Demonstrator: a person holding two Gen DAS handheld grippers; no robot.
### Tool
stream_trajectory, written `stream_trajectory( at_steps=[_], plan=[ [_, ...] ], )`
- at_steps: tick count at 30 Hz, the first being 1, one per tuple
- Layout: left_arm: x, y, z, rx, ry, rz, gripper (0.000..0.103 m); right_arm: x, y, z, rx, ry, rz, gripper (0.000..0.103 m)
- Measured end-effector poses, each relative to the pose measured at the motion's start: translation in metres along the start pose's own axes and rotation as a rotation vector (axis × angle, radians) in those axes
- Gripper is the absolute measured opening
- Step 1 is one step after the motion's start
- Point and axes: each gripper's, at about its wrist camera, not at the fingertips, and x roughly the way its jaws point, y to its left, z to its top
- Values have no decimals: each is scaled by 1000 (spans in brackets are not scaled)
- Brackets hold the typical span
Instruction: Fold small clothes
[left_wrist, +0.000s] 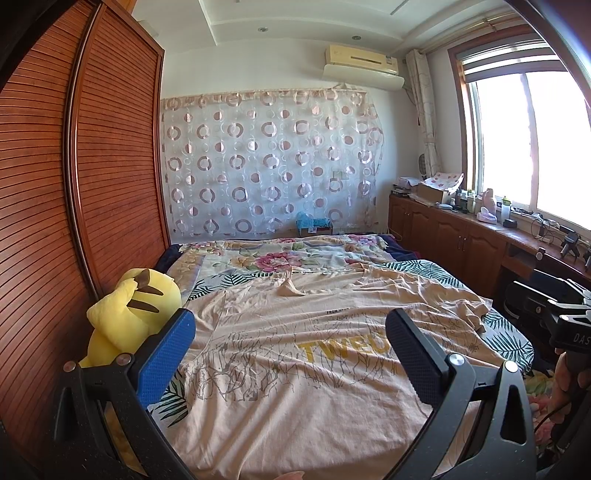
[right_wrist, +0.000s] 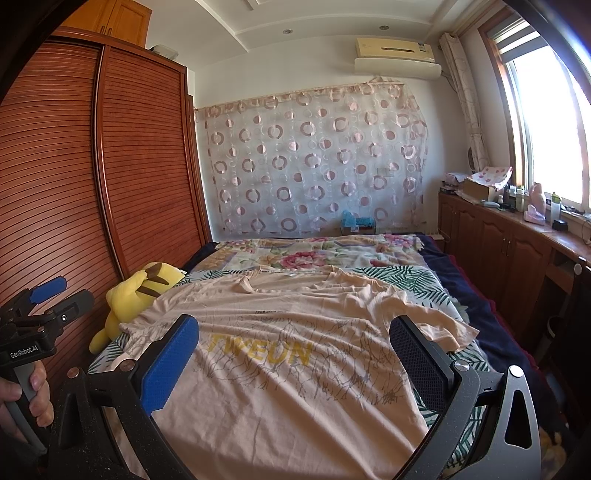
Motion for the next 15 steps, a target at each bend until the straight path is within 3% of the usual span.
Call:
stream_trajectory(
  at_steps=[15],
  plan=[
    [-2, 0, 2, 2, -4, 1, 103, -1, 0, 0, 0, -1, 0, 103]
  ],
)
